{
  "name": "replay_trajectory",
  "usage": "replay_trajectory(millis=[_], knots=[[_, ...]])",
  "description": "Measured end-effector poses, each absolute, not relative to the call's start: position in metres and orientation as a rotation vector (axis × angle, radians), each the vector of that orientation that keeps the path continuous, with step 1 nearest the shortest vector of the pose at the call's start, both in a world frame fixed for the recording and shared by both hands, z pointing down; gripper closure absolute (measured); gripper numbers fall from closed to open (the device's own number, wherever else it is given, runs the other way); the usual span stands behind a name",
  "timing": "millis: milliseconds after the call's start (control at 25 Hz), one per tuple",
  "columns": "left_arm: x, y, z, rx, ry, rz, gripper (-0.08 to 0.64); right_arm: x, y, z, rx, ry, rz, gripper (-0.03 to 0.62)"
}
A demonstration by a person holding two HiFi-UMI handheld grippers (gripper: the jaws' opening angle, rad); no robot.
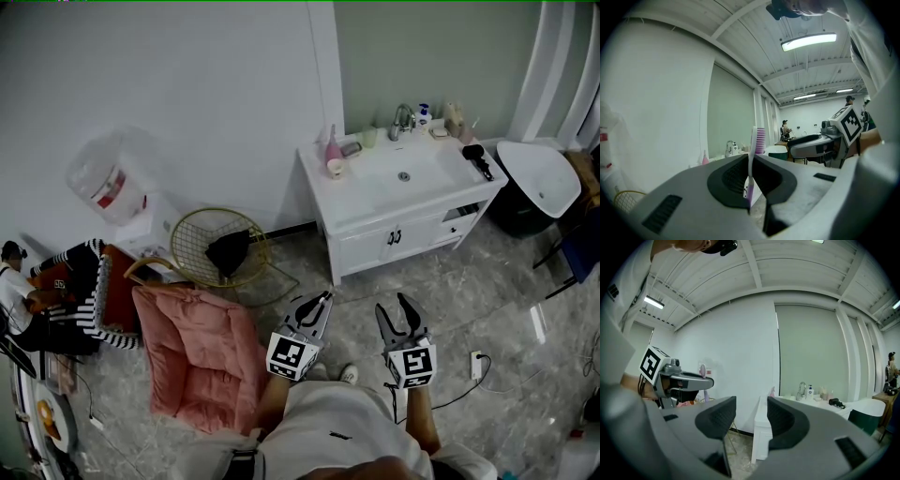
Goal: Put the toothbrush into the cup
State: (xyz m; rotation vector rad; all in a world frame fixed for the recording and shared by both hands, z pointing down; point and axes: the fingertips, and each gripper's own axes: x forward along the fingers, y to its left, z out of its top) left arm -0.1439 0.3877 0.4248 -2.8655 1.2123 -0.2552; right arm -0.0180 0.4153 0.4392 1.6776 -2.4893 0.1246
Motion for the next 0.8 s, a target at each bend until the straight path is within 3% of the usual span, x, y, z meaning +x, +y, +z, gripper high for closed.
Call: replay_trajectory(millis=[800], knots=[[-0.119, 0.306, 0.434, -2.871, 1.179, -0.252, 0.518, 0.003, 0.336, 0.454, 1.692, -2.437, 0.124, 0.374]])
